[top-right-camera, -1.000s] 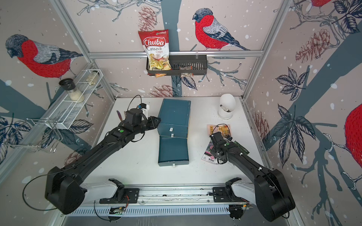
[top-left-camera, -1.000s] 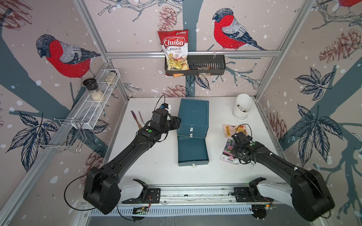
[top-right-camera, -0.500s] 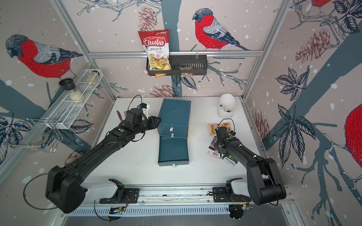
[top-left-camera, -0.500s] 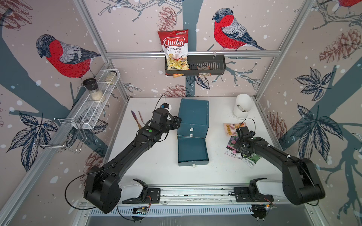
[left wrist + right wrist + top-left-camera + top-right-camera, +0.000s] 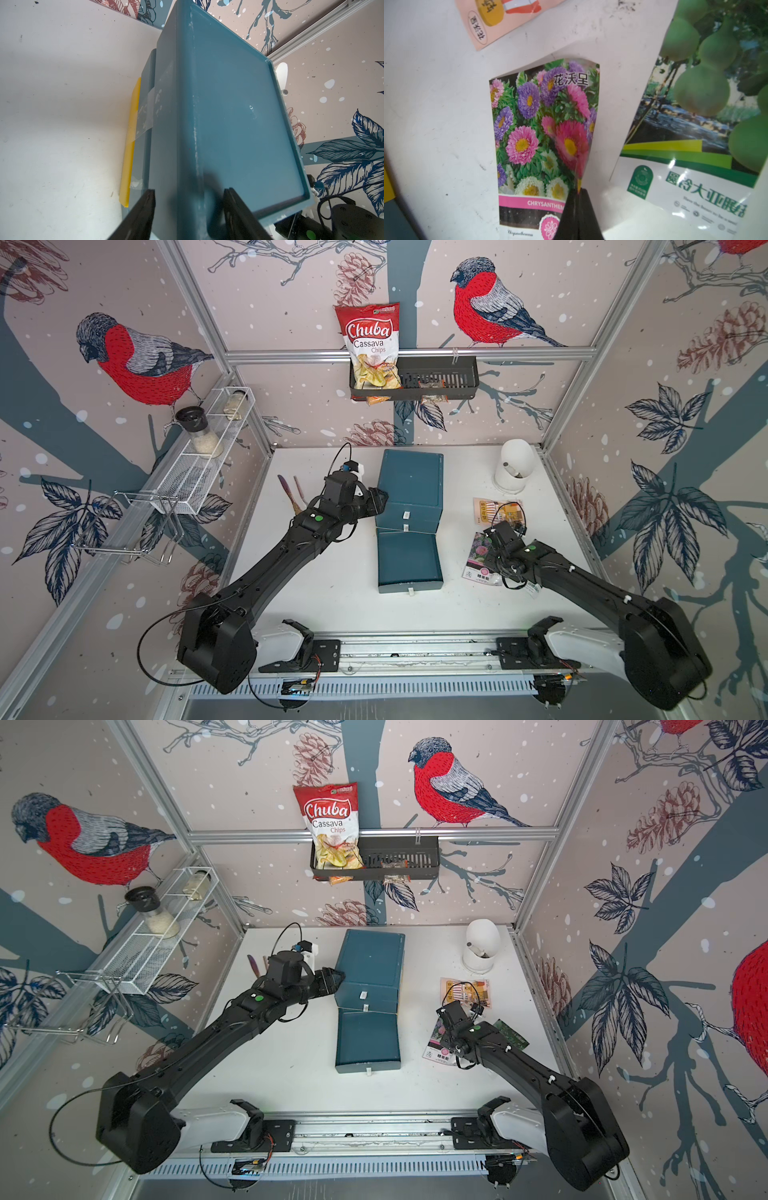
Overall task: Take the seed bags out of the drawer
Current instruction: Place the seed packet at the center of the board.
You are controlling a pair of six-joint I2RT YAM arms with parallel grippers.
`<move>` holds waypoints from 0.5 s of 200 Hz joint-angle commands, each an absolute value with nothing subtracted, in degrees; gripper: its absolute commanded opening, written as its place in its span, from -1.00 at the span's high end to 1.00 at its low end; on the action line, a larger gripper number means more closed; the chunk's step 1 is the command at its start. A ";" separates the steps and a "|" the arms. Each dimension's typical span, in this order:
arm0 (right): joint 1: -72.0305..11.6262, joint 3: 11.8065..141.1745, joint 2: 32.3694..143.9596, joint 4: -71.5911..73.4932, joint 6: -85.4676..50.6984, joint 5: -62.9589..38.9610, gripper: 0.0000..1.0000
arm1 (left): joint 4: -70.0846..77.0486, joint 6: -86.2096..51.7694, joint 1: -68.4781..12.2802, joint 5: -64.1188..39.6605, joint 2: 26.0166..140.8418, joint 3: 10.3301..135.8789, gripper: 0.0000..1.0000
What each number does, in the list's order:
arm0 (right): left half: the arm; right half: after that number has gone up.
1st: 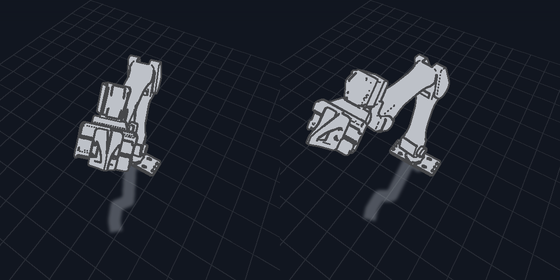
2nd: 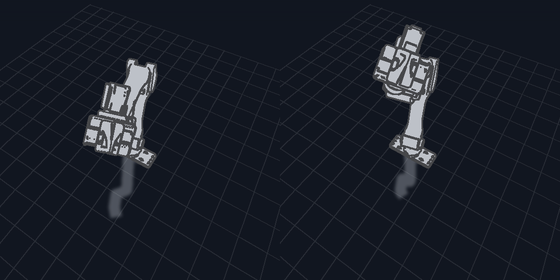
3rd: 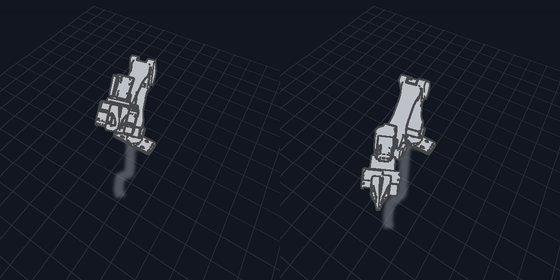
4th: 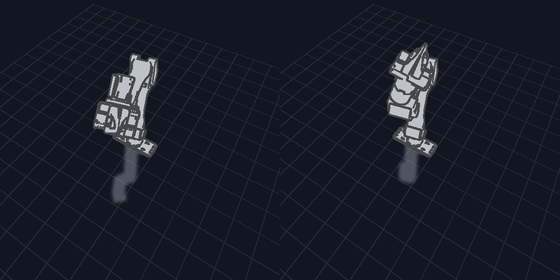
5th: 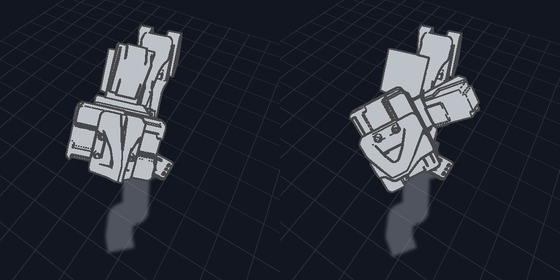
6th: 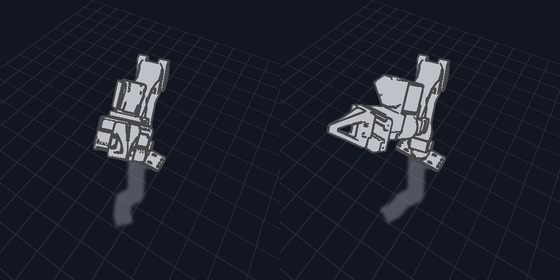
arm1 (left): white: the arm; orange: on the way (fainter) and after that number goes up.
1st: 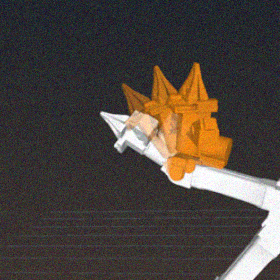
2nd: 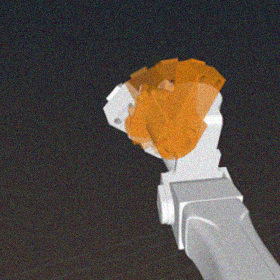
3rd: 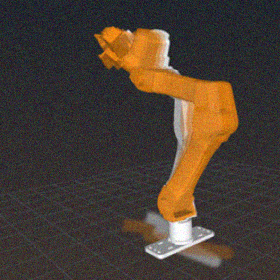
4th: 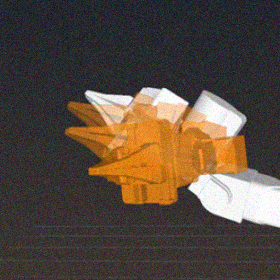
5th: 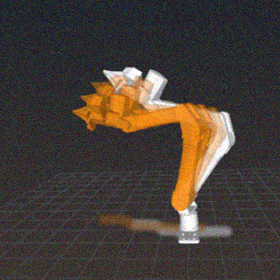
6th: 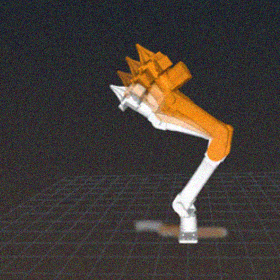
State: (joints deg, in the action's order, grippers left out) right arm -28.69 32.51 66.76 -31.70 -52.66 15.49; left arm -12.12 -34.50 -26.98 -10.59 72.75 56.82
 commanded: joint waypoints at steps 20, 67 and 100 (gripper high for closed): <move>-26.06 33.95 70.71 -30.23 -51.53 15.15 0.57 | -18.46 -34.22 -26.87 -12.66 71.99 56.51 -0.20; -33.52 39.72 68.29 -37.70 -55.04 21.48 -0.16 | -18.14 -34.50 -25.60 -13.88 72.12 56.83 -0.28; -47.04 45.82 65.24 -45.66 -61.49 28.20 -0.26 | -18.72 -34.00 -24.27 -14.71 73.03 59.39 -0.29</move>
